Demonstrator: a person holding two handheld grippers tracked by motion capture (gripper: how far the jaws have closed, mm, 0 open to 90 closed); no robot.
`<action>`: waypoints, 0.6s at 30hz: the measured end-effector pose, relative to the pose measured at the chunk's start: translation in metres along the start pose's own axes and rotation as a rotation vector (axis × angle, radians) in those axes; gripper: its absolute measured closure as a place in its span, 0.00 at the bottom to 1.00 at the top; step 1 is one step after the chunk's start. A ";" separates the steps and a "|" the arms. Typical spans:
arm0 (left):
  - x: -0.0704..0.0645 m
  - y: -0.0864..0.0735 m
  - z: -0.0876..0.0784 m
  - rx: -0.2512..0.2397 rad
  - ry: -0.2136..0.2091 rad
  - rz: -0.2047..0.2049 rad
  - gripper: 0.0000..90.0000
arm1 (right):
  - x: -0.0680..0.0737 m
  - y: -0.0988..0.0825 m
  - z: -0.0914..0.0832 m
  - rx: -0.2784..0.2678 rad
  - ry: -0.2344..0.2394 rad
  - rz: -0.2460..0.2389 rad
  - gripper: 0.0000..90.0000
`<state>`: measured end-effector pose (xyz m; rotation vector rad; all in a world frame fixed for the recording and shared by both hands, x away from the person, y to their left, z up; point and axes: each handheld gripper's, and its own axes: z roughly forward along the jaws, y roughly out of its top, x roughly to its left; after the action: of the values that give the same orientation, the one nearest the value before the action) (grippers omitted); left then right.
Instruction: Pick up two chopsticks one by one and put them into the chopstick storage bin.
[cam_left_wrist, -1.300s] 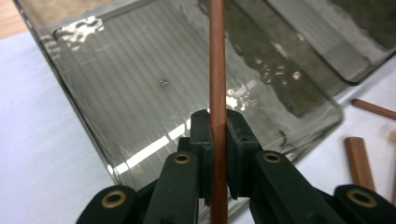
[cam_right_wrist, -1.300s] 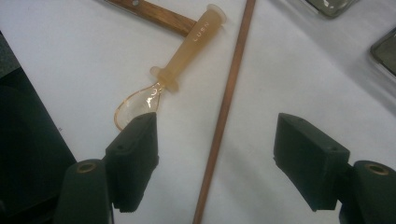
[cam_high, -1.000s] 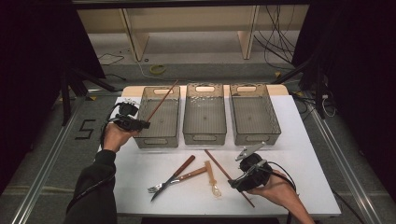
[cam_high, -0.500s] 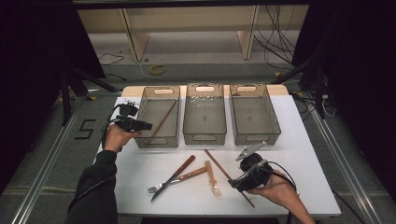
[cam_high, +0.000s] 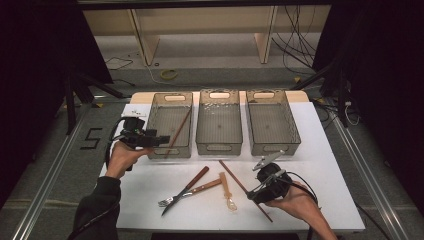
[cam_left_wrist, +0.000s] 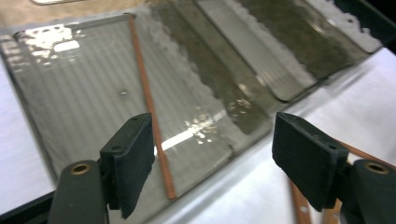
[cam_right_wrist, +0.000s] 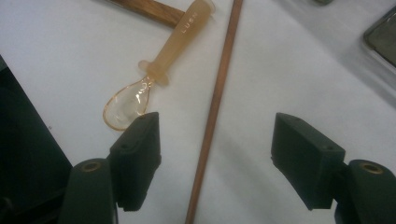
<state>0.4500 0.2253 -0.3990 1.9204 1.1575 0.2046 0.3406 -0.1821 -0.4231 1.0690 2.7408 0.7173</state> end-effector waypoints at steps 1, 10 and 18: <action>-0.004 -0.002 -0.001 -0.003 -0.004 0.006 0.30 | 0.000 0.000 0.001 0.007 0.002 -0.002 0.39; -0.026 -0.019 -0.007 -0.036 -0.041 0.067 0.24 | -0.001 0.006 0.015 0.112 0.009 -0.003 0.50; -0.042 -0.029 -0.012 -0.065 -0.062 0.099 0.23 | -0.002 0.012 0.029 0.189 -0.005 -0.018 0.60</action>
<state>0.4018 0.2056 -0.4013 1.9152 1.0046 0.2314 0.3569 -0.1643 -0.4428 1.0762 2.8565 0.4590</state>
